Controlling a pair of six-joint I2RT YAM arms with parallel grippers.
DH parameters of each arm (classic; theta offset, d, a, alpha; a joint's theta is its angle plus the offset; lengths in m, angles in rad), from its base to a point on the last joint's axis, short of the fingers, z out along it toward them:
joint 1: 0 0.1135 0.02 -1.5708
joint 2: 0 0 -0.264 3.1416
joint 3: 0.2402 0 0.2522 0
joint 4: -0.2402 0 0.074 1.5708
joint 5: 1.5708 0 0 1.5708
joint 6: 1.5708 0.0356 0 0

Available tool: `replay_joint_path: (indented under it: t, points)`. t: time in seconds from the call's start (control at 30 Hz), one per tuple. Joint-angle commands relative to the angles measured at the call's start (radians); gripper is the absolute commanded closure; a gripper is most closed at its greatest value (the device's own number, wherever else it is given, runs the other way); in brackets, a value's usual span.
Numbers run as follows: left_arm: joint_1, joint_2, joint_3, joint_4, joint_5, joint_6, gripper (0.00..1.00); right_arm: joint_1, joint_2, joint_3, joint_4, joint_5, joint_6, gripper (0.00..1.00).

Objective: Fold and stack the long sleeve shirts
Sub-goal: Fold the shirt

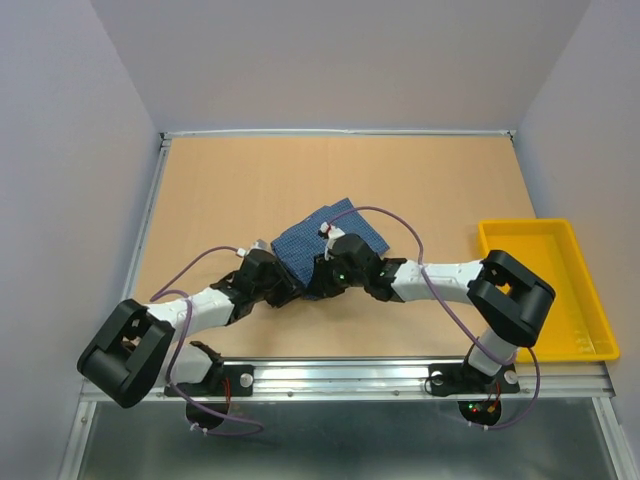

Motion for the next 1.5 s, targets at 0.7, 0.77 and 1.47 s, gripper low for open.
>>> replay_joint_path:
  t: [0.7,0.77,1.47]
  points:
    - [0.218,-0.088,0.375,-0.233,-0.078,0.268,0.57,-0.005,-0.037,0.084,0.029,0.000,0.022,0.87]
    - [0.223,0.013,0.442,-0.208,-0.075,0.291,0.61,-0.005,0.011,0.078,0.085,-0.021,0.033,0.88]
    - [0.352,0.434,0.590,-0.115,-0.009,0.337,0.65,-0.005,0.016,-0.034,0.074,-0.084,0.036,0.84]
